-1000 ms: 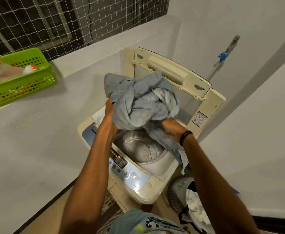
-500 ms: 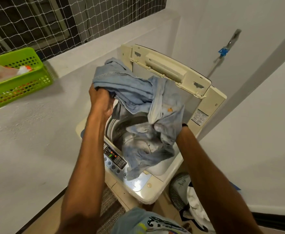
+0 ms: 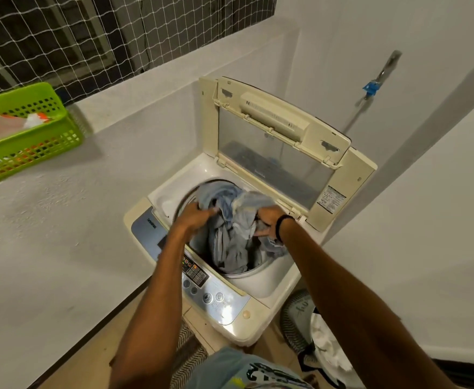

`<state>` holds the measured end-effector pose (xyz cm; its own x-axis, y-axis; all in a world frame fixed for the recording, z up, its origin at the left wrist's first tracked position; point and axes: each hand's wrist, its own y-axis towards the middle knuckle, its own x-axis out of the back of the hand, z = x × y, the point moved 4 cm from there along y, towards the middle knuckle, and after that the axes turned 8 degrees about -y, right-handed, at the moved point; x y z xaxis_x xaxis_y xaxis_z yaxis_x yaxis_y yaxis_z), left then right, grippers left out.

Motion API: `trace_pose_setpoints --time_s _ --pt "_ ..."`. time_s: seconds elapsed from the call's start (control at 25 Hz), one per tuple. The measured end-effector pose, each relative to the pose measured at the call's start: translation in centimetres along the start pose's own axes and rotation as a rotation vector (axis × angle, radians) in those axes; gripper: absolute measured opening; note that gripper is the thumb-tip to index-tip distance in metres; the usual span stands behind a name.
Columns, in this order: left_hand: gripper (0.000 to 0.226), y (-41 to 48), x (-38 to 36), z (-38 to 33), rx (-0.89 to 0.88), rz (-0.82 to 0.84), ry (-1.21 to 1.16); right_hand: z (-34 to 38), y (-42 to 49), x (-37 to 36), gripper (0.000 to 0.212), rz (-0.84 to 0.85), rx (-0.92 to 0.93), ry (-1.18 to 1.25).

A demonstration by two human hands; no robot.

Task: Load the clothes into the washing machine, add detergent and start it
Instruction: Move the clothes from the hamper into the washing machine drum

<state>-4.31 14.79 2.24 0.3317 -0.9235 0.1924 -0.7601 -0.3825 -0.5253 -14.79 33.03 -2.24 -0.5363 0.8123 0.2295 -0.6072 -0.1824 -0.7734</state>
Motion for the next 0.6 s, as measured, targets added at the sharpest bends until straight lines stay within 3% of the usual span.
trace_pose_setpoints --time_s 0.12,0.24,0.44,0.6 --pt "0.051 0.5 -0.4 3.7 0.108 -0.072 0.047 -2.9 0.6 1.2 0.038 0.008 0.008 -0.073" --pt "0.037 0.0 -1.8 4.6 0.101 -0.095 0.014 -4.3 0.3 2.2 0.038 -0.013 0.051 0.044" --pt "0.019 -0.7 -6.8 4.6 0.014 -0.079 0.121 -9.1 -1.6 6.0 0.01 -0.073 0.029 0.351" --pt "0.02 -3.1 -17.0 5.7 -0.134 0.141 0.377 -20.0 -2.3 11.1 0.019 -0.238 -0.142 0.534"
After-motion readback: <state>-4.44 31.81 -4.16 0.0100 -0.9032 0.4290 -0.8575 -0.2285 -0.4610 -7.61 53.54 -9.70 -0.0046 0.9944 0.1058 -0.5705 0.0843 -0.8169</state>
